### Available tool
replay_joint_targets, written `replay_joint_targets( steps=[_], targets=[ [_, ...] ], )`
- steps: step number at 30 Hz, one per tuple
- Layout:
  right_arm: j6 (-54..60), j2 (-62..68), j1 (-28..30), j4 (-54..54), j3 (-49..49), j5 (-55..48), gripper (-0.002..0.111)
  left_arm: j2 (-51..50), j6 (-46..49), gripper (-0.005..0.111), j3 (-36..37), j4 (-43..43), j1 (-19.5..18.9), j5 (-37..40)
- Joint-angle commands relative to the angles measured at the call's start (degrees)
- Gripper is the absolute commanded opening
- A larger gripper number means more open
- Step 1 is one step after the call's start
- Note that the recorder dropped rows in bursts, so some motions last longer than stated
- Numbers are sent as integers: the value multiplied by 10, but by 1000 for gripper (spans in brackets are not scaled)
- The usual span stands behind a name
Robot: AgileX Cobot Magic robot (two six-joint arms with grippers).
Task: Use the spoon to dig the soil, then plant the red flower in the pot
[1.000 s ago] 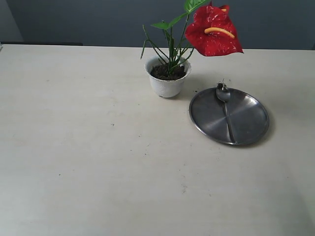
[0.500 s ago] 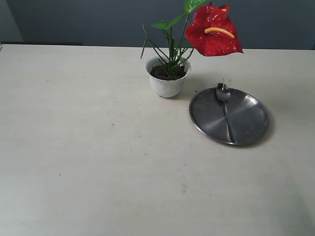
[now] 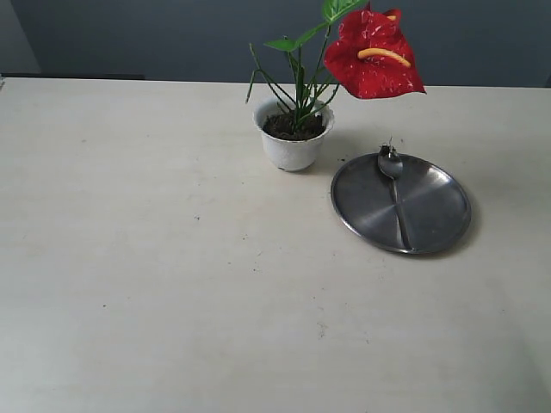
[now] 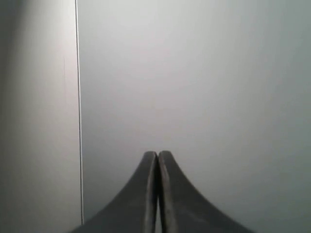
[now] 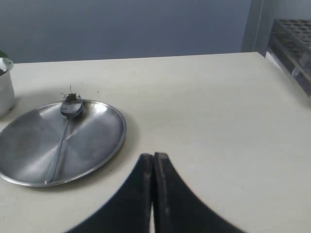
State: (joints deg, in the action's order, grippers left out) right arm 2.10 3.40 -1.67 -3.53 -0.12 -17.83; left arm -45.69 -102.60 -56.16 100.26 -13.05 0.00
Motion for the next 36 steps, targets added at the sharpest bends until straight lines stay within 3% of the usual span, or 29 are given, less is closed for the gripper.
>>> replay_joint_targets(
  steps=[1,7,9,12,16,20,23,29,36],
  targets=[
    [3,-2,3,0,1,4,-1,3,-5,0,14,-3,-1,4],
    [3,-2,3,0,1,4,-1,3,-1,0,36,-4,-1,4],
    [3,-2,3,0,1,4,-1,7,60,0,43,-45,-1,3],
    [3,-2,3,0,1,4,-1,18,312,0,58,-280,-1,18],
    [3,-2,3,0,1,4,-1,60,670,0,61,-600,-1,99],
    [3,-2,3,0,1,4,-1,95,860,0,66,-752,-1,168],
    [3,-2,3,0,1,4,-1,115,867,0,91,-775,-1,171],
    [3,-2,3,0,1,4,-1,128,866,0,221,-840,-1,130],
    [3,-2,3,0,1,4,-1,303,828,0,393,-867,-1,79]
  ],
)
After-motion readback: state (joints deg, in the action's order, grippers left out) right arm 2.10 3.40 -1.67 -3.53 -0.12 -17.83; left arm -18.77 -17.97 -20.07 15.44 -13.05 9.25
